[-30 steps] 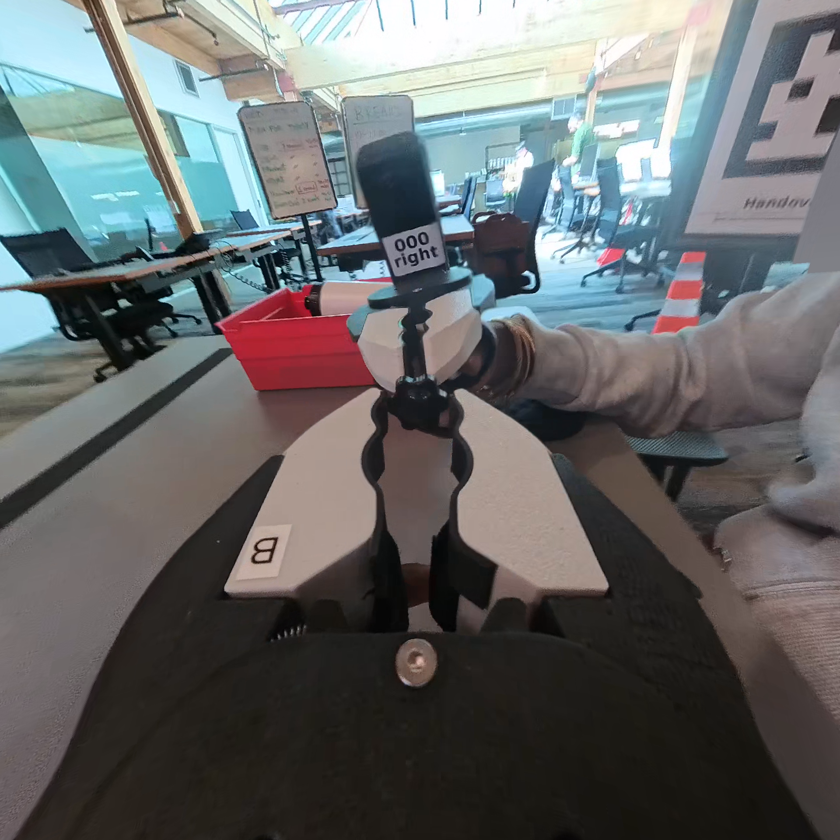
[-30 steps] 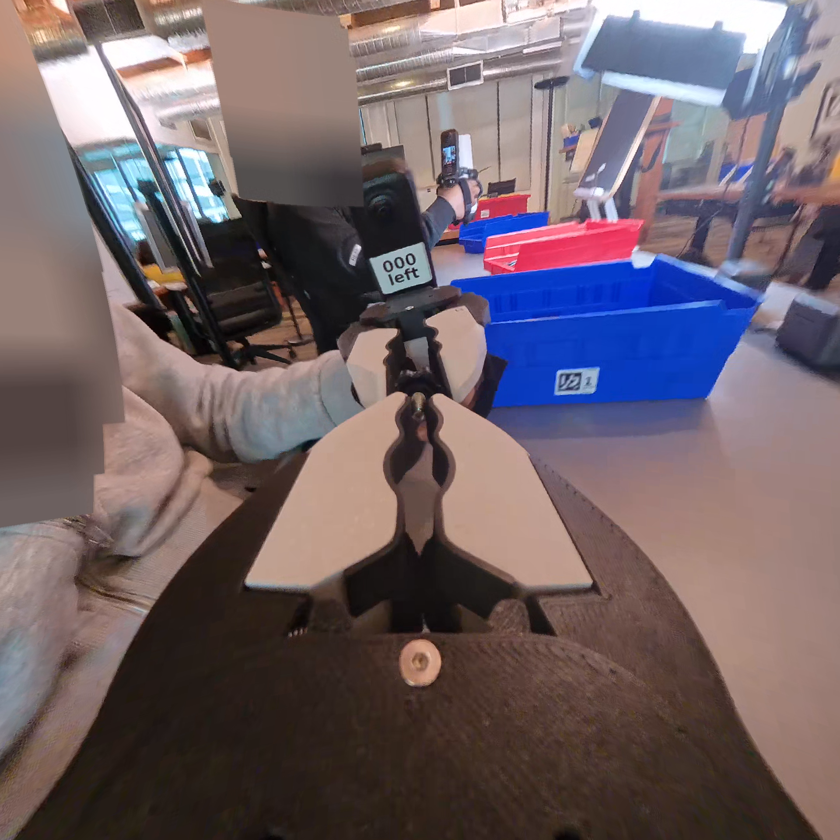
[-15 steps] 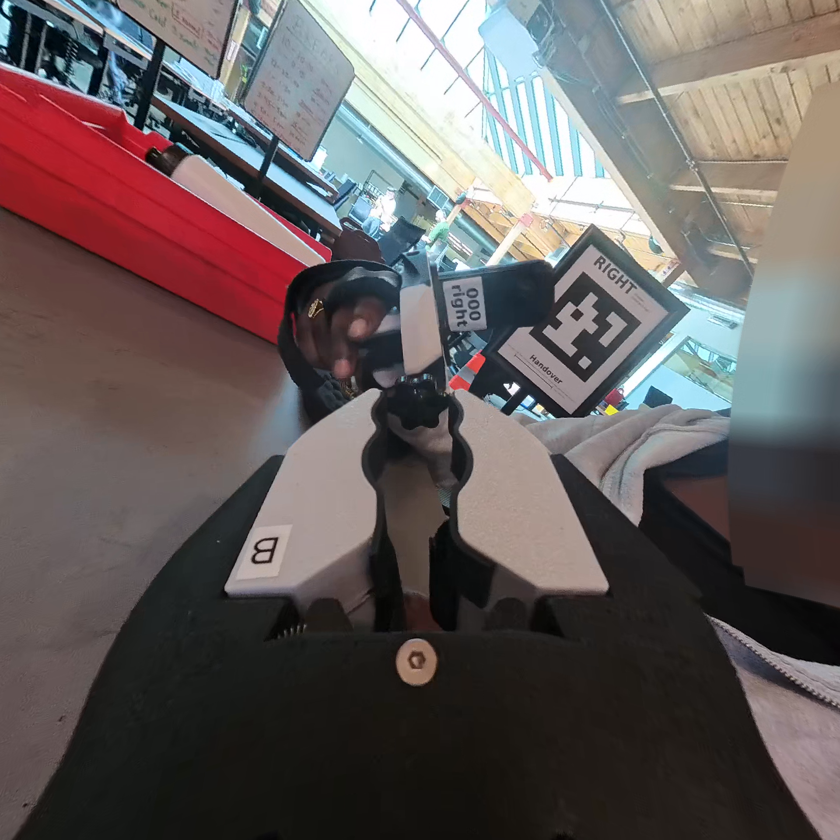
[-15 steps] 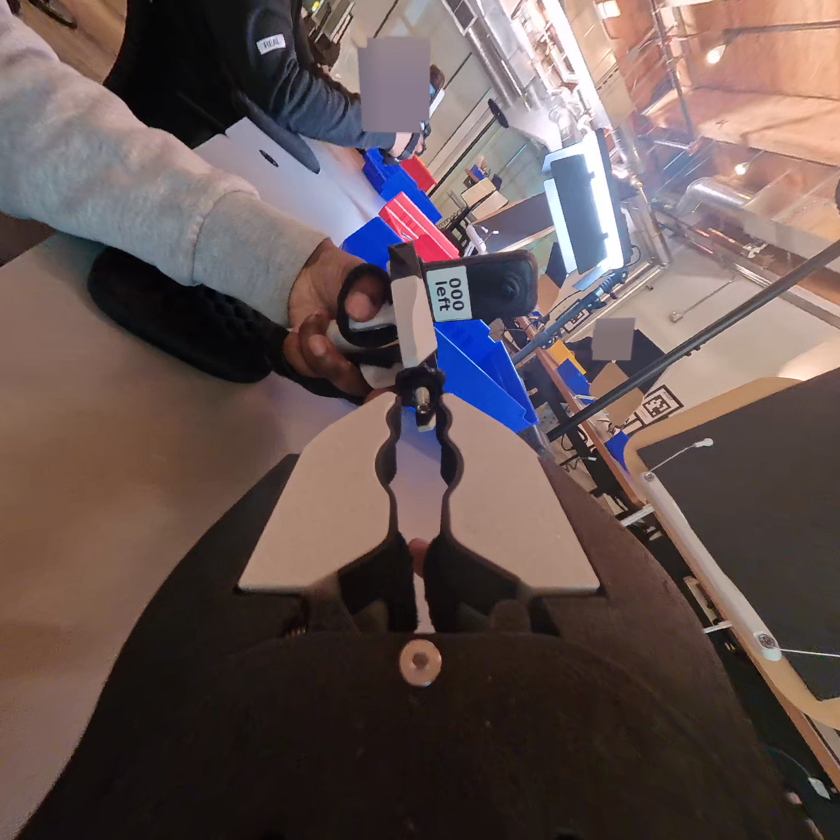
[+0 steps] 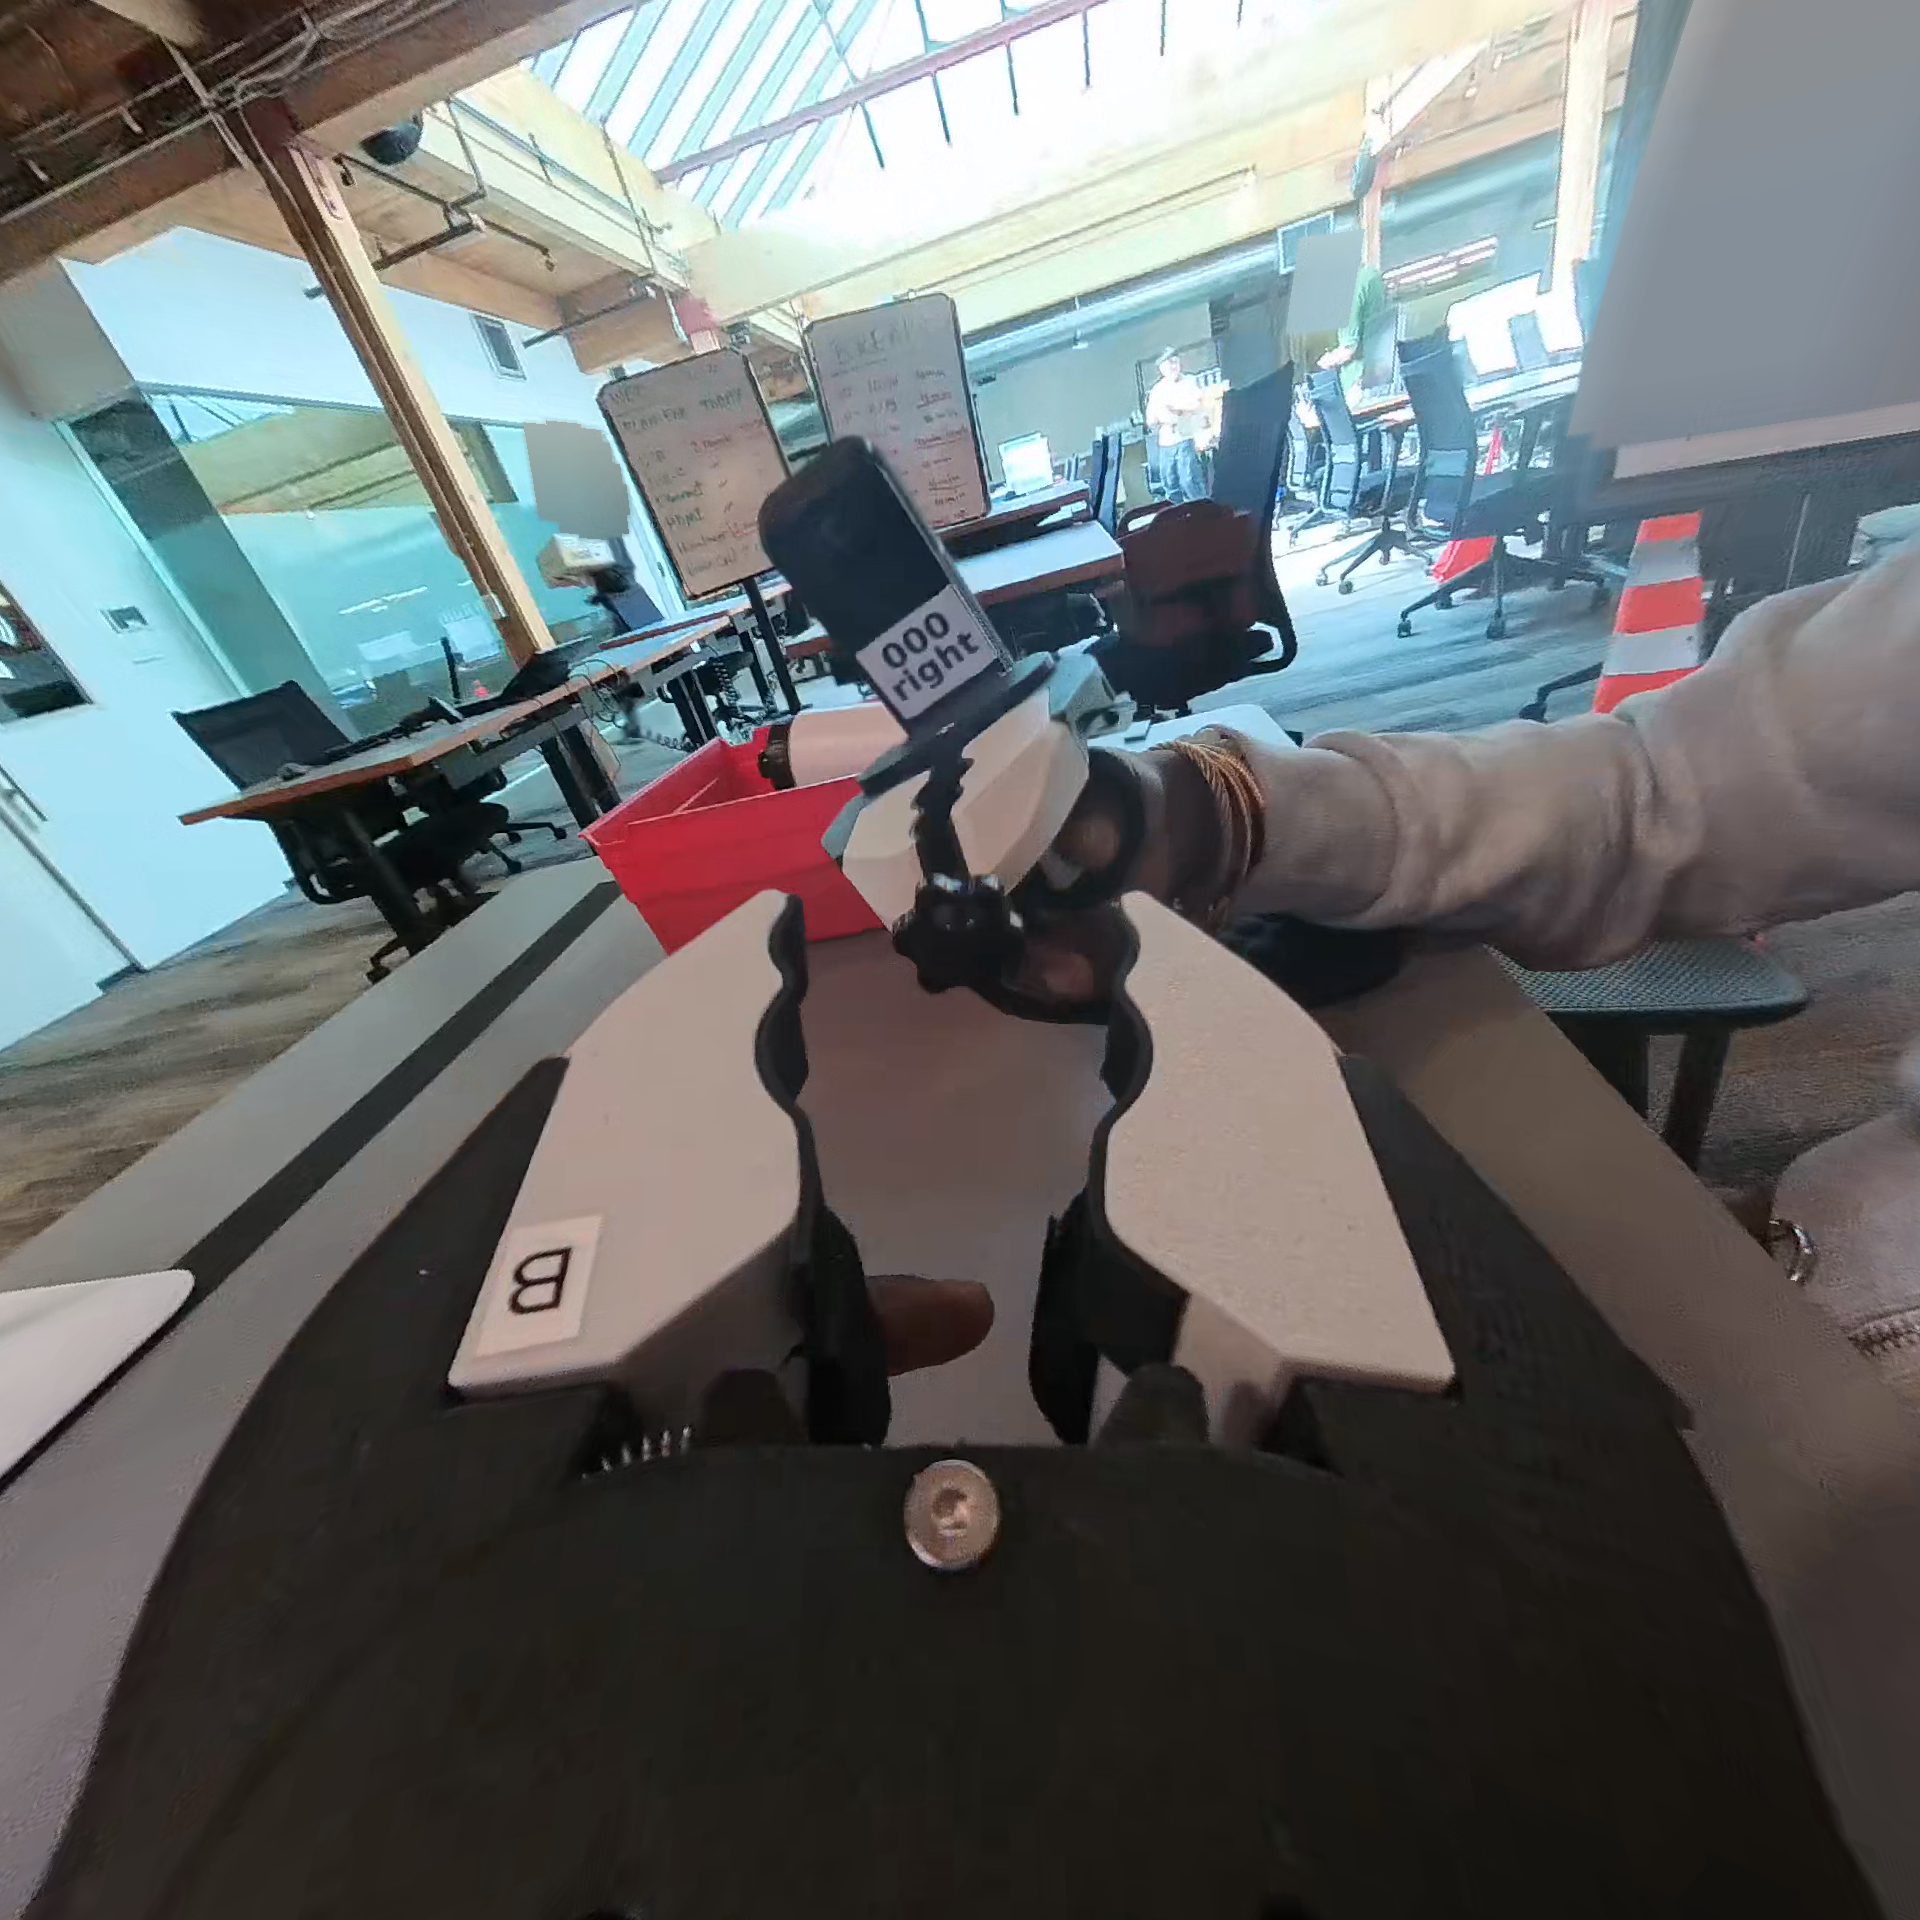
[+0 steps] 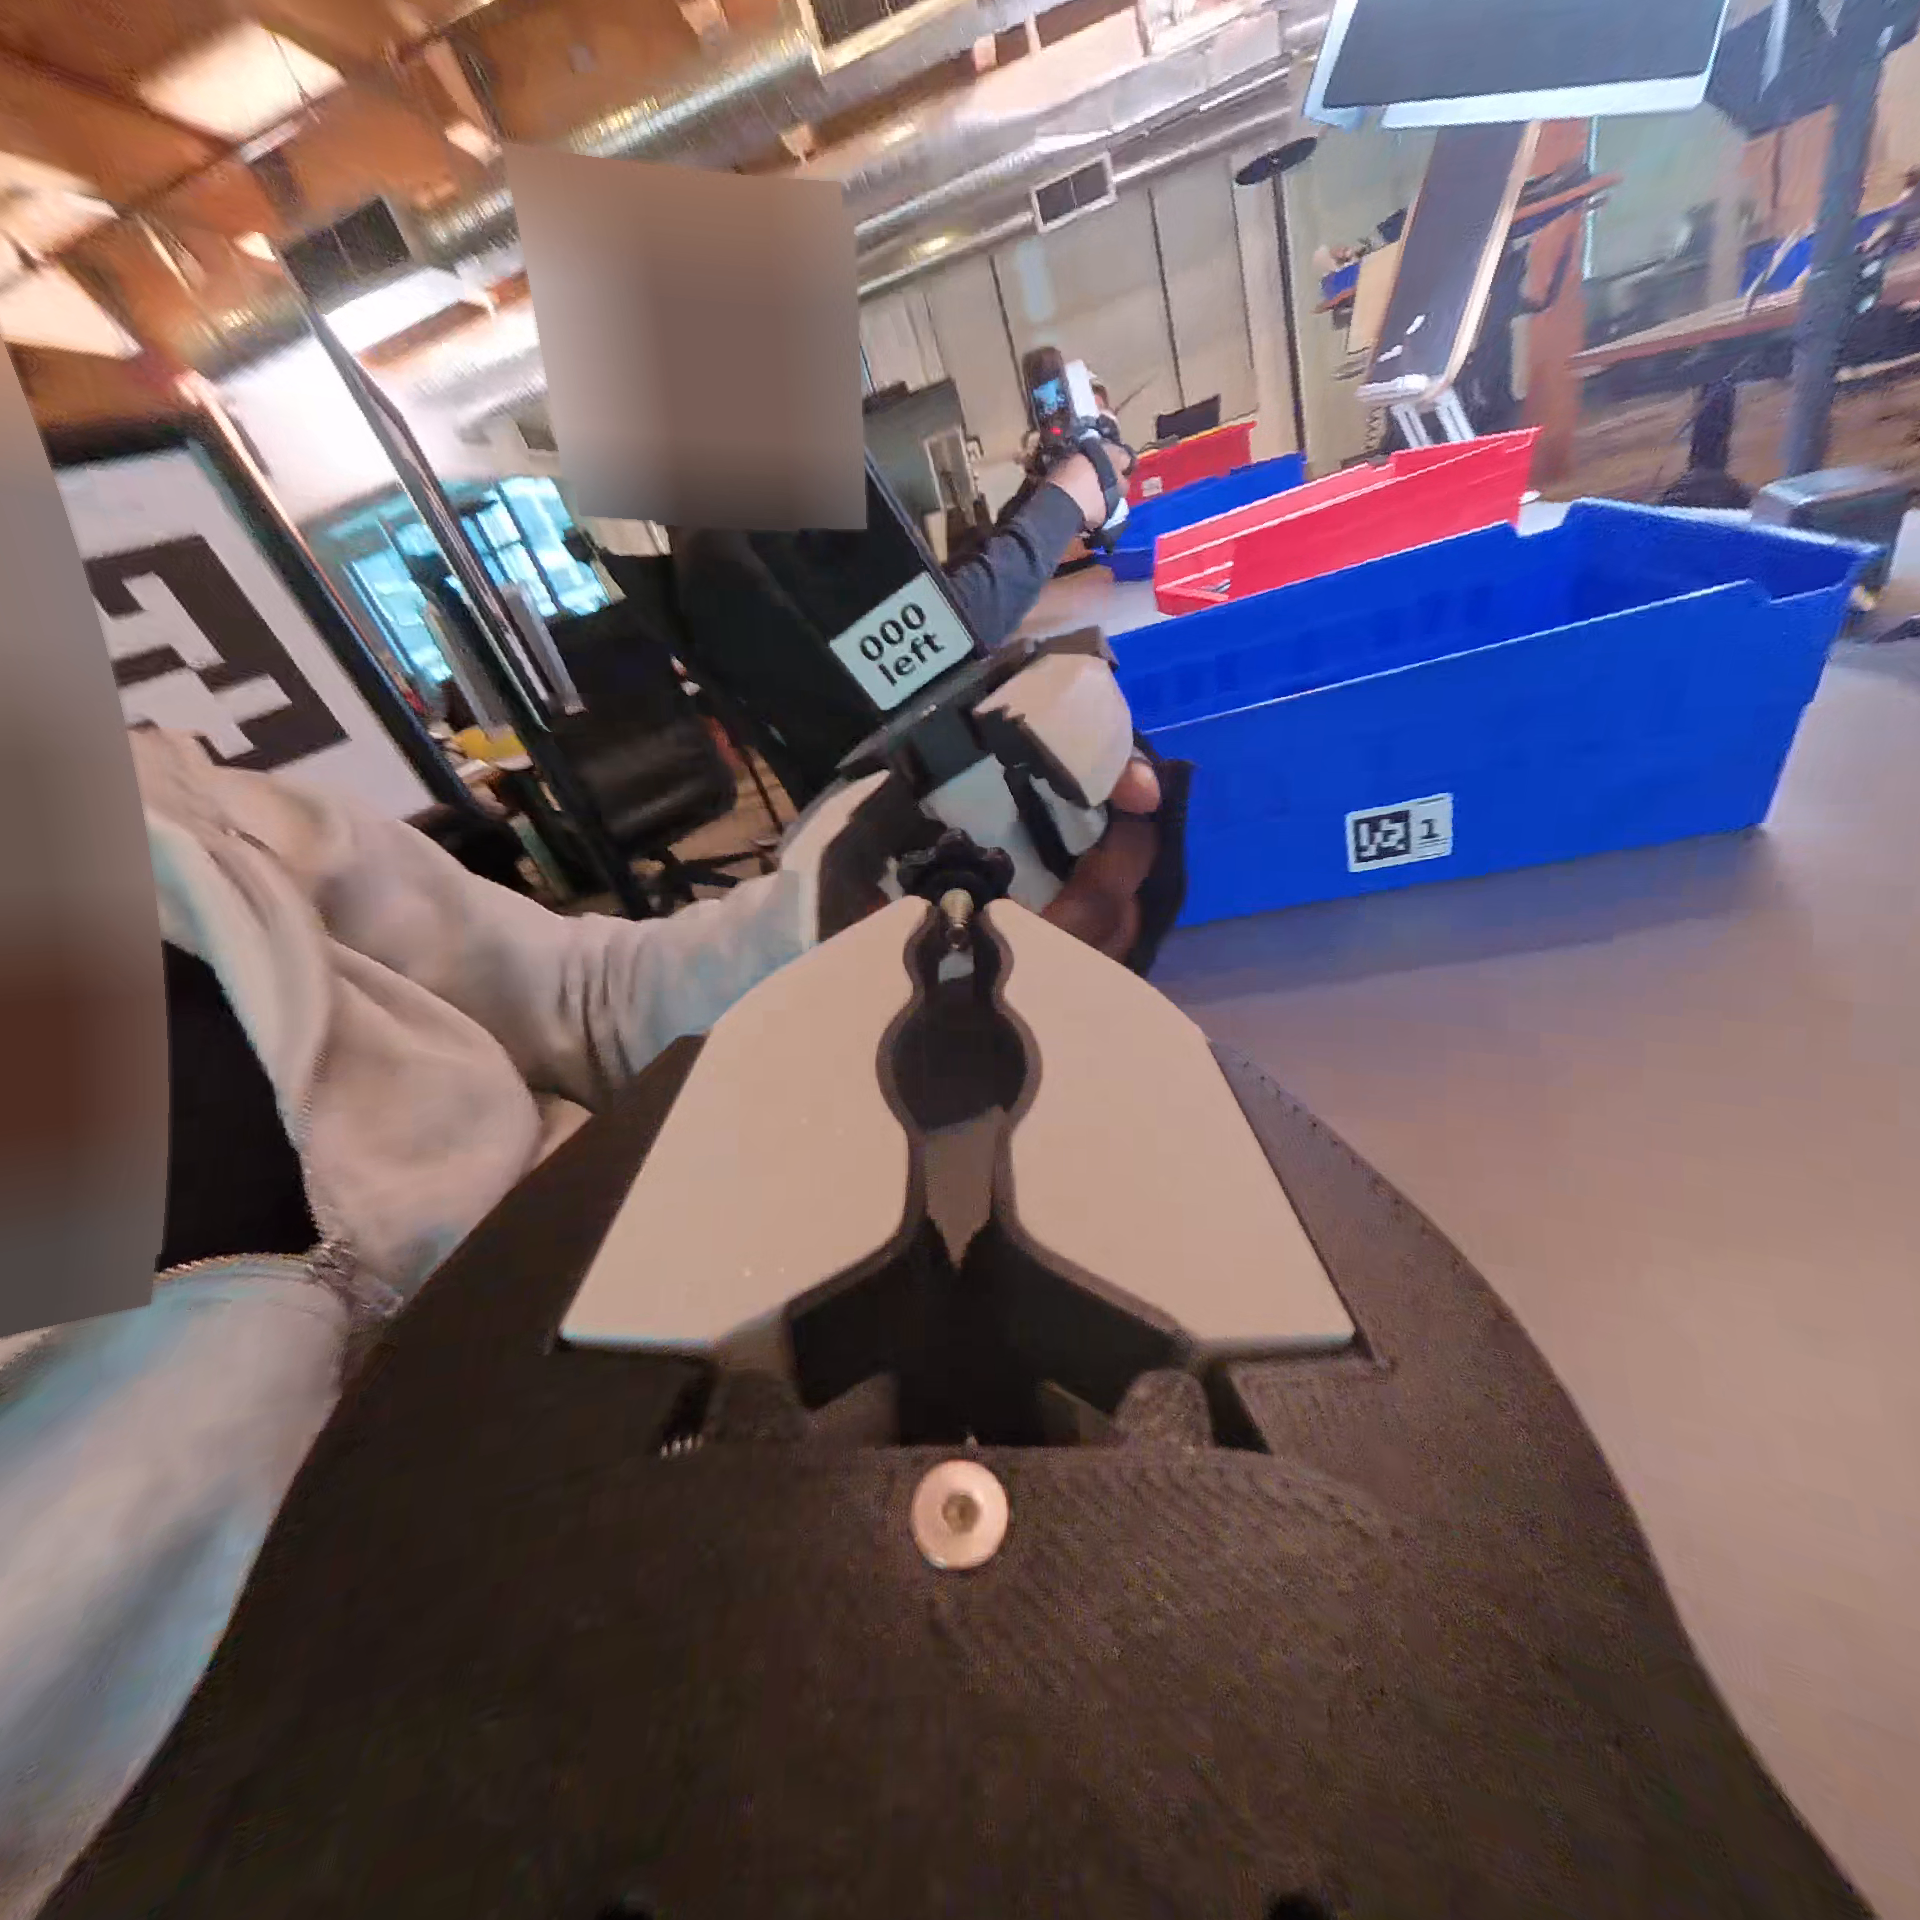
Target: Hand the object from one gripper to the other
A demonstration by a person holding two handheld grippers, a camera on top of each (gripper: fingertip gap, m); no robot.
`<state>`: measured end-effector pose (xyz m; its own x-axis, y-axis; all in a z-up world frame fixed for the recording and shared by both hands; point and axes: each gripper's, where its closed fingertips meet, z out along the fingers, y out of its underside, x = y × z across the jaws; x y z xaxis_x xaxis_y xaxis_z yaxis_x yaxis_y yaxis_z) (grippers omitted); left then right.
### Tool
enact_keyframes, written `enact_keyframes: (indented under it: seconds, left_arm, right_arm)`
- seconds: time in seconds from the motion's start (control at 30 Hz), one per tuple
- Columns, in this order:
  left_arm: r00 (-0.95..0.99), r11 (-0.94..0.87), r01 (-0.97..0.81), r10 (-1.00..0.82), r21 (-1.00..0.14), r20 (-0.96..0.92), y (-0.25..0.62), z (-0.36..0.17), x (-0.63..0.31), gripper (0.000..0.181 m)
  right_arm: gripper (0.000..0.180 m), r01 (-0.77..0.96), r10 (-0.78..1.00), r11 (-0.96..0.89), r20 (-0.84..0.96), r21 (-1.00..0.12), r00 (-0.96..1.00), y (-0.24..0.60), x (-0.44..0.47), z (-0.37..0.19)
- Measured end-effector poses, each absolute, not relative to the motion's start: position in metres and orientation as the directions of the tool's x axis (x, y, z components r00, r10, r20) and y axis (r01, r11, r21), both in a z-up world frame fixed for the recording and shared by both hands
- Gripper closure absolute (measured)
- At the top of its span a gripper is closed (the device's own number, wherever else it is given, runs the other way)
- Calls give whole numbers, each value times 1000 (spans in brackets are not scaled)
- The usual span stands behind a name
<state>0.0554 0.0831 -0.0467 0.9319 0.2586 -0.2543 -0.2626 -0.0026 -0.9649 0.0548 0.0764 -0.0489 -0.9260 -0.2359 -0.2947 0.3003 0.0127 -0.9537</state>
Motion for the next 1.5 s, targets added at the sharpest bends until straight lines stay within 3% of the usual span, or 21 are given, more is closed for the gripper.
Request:
enact_keyframes:
  seconds: [0.17, 0.27, 0.33, 0.4, 0.47, 0.53, 0.6, 0.87, 1.0, 1.07, 1.17, 1.27, 1.37, 1.5]
  left_arm:
    - [948, -23, -218, 234, -976, -217, 85, -53, 55, 153]
    - [966, -24, -143, 214, -989, -145, 85, -54, 56, 156]
    - [978, 14, -44, 204, -999, -40, 83, -52, 54, 156]
    - [975, 76, 150, 152, -986, 160, 79, -50, 52, 156]
    - [900, 94, 434, 7, -896, 437, 76, -51, 56, 156]
    - [798, 100, 602, -106, -792, 593, 74, -50, 59, 156]
    - [773, 65, 632, -123, -772, 623, 75, -55, 62, 156]
    - [772, 11, 630, -114, -776, 625, 81, -61, 67, 156]
    - [803, 10, 589, -121, -808, 584, 82, -60, 71, 156]
    - [877, 45, 478, -84, -877, 473, 83, -56, 68, 148]
    - [989, 78, 106, 97, -991, 113, 82, -50, 61, 132]
    - [938, 11, -260, 240, -966, -250, 81, -45, 59, 129]
    - [937, -15, -256, 241, -967, -252, 83, -48, 58, 132]
    - [949, 23, -211, 243, -977, -199, 82, -45, 56, 142]
  right_arm:
    - [174, 317, -246, 30, -314, -948, -917, 74, 58, -51]
    - [174, 294, -238, 23, -291, -956, -927, 74, 57, -51]
    - [167, 185, -212, 6, -182, -983, -960, 73, 57, -51]
    - [154, -63, -117, -6, 63, -998, -991, 72, 54, -51]
    - [154, -398, 2, 26, 398, -917, -917, 73, 53, -52]
    - [158, -633, 29, 81, 637, -770, -770, 73, 60, -56]
    - [161, -702, 26, 112, 708, -703, -705, 71, 64, -59]
    - [167, -739, 38, 97, 744, -667, -667, 71, 65, -57]
    - [174, -706, 5, 113, 711, -699, -703, 69, 66, -63]
    - [174, -638, 2, 90, 640, -765, -768, 70, 65, -58]
    - [174, -350, -43, 36, 348, -936, -936, 72, 60, -52]
    - [174, 8, -134, -10, -7, -1000, -991, 75, 56, -46]
    - [175, 184, -197, -31, -175, -982, -965, 78, 55, -42]
    - [174, 188, -195, -4, -184, -982, -963, 76, 56, -46]
